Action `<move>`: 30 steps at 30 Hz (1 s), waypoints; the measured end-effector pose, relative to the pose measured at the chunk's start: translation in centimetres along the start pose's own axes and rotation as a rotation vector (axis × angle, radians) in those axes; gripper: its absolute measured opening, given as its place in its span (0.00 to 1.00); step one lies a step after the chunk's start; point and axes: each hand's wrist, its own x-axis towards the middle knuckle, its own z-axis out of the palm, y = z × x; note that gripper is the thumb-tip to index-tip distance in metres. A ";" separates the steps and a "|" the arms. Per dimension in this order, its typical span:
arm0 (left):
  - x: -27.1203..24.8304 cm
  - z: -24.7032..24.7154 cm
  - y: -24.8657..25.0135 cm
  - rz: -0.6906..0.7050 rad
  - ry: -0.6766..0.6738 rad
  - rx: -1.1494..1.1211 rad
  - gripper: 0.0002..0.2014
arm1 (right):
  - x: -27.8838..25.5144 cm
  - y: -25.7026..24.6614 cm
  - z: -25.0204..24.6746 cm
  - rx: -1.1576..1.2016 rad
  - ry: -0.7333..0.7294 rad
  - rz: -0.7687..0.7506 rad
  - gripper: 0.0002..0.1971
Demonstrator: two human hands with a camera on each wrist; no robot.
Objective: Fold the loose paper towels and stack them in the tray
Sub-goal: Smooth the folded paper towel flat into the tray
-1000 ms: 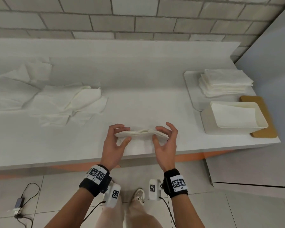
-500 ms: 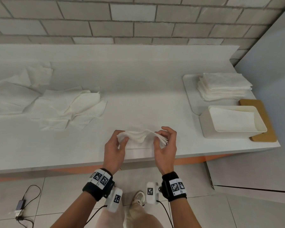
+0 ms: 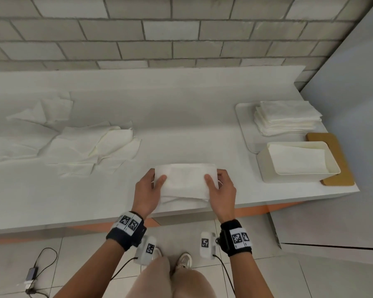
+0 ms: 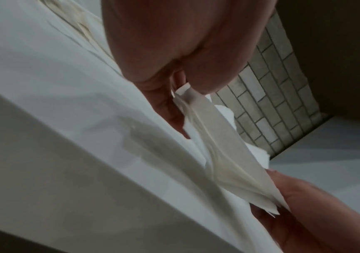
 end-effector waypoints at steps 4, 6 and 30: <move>1.1 0.3 -0.5 -0.055 -0.067 0.186 0.17 | 1.0 1.3 0.6 -0.302 -0.101 0.136 0.17; 1.3 0.1 -0.8 -0.085 -0.063 0.199 0.20 | 1.0 1.5 0.3 -0.325 -0.097 0.192 0.18; 1.3 2.8 0.3 0.060 -0.328 -0.007 0.24 | 3.0 -6.5 -9.4 -0.363 0.086 -0.126 0.13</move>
